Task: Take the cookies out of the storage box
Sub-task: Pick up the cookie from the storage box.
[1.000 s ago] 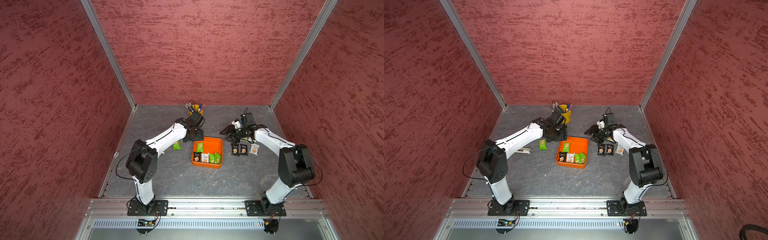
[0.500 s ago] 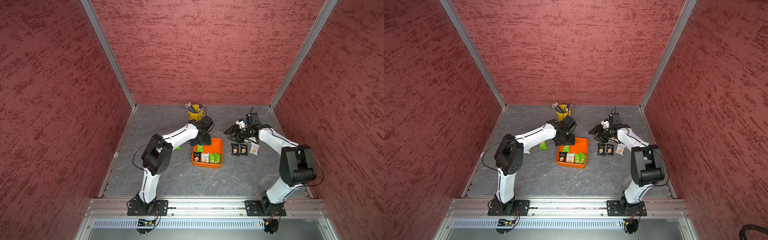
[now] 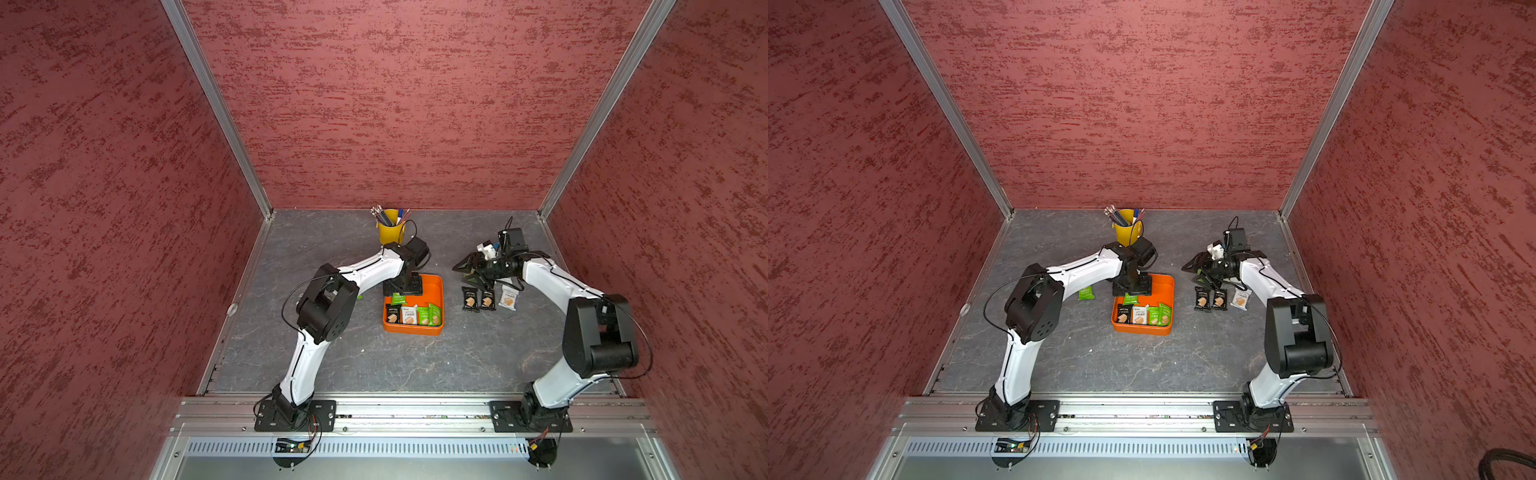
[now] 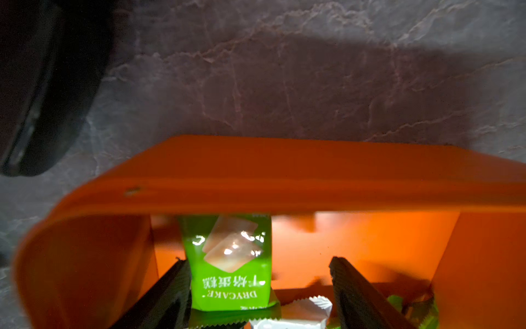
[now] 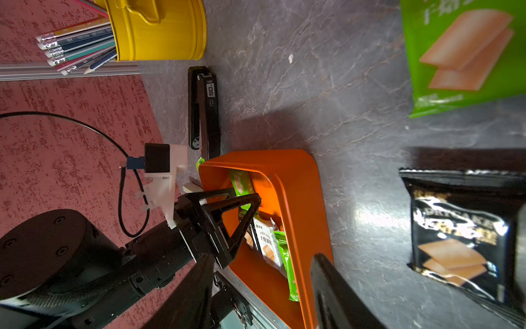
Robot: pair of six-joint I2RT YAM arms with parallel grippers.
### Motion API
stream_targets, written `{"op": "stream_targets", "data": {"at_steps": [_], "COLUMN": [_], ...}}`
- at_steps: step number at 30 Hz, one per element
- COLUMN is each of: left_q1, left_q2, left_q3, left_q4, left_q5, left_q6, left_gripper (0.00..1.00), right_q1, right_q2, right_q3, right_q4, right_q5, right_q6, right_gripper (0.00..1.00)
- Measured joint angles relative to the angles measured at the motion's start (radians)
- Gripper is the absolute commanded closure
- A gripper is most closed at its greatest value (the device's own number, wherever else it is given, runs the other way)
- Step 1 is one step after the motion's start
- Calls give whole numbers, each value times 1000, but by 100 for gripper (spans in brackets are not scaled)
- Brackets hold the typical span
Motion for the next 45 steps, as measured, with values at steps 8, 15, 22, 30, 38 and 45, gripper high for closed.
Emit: {"op": "stream_targets", "data": {"at_steps": [8,15,22,30,38,45], "left_q1": [-3,-8,-7,-1,11,13], "left_q2": [3,7,-14,-13,-13,-14], "left_q3": [1,4,-18,-23,-45,-66], "left_q4": [5,-4,-11,-6,23,35], "left_q5": [5,4,-1,0,12,22], "left_q6": [1,2,3,5,10,21], "left_gripper": [20,19,18,20,37,59], "right_q1": [-1,-1,-2,-3,-4,-5], "right_q2": [0,-3,-5,-14,-32,-49], "right_q3": [0,0,0,-2,-14,-16], "right_q4": [-18,-30,-30,-31,-38,-51], "right_q5": [2,8,14,21,28,41], "right_q6": [-7,-7,-7,-6,-2,1], "right_gripper": [41,41,41,41,41,41]}}
